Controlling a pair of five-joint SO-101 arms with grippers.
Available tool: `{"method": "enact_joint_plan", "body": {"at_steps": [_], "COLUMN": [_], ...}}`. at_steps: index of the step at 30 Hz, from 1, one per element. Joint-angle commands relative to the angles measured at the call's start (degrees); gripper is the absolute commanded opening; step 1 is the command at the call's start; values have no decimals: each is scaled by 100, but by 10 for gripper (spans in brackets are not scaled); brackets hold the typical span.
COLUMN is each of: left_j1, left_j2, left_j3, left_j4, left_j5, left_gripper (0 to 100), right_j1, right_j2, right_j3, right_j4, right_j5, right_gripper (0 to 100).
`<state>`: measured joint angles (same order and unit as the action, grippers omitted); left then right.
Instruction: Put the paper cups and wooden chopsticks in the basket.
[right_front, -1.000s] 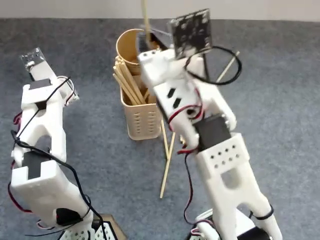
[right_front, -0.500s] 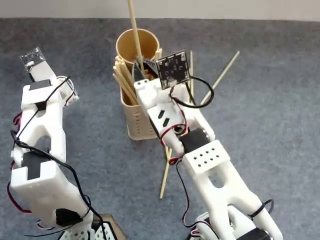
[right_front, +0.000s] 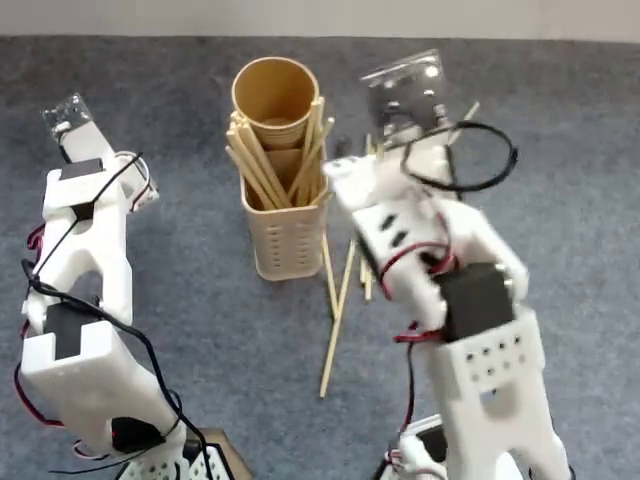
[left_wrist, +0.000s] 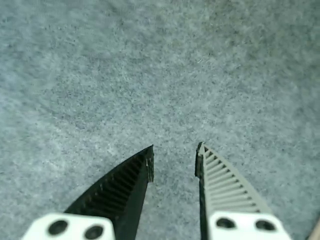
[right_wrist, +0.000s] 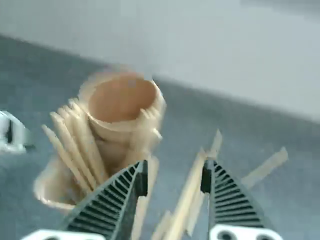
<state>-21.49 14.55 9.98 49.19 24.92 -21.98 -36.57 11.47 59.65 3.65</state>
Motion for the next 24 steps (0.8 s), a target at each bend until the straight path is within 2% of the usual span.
{"method": "enact_joint_plan", "body": {"at_steps": [1, 5, 10, 15, 17, 24], "left_j1": [145, 215, 189, 189, 207, 215], "left_j2": [-31, -31, -31, -31, -31, -31], "left_j3": [-22, -22, -13, -13, -13, -22], "left_j4": [-97, -97, -70, -88, -97, -97], "left_j5": [35, 35, 35, 26, 26, 26], "left_gripper": [158, 158, 158, 158, 158, 158], "right_j1": [989, 1279, 1015, 831, 831, 840], "right_j2": [1068, 2510, 3837, 4488, 4655, 5464], "right_j3": [75, 497, 400, 400, 382, 338], "right_j4": [259, -514, -866, -2035, -2264, -2501], "right_j5": [44, 79, 70, -229, -404, -316], "right_gripper": [180, 180, 180, 183, 184, 185]}}
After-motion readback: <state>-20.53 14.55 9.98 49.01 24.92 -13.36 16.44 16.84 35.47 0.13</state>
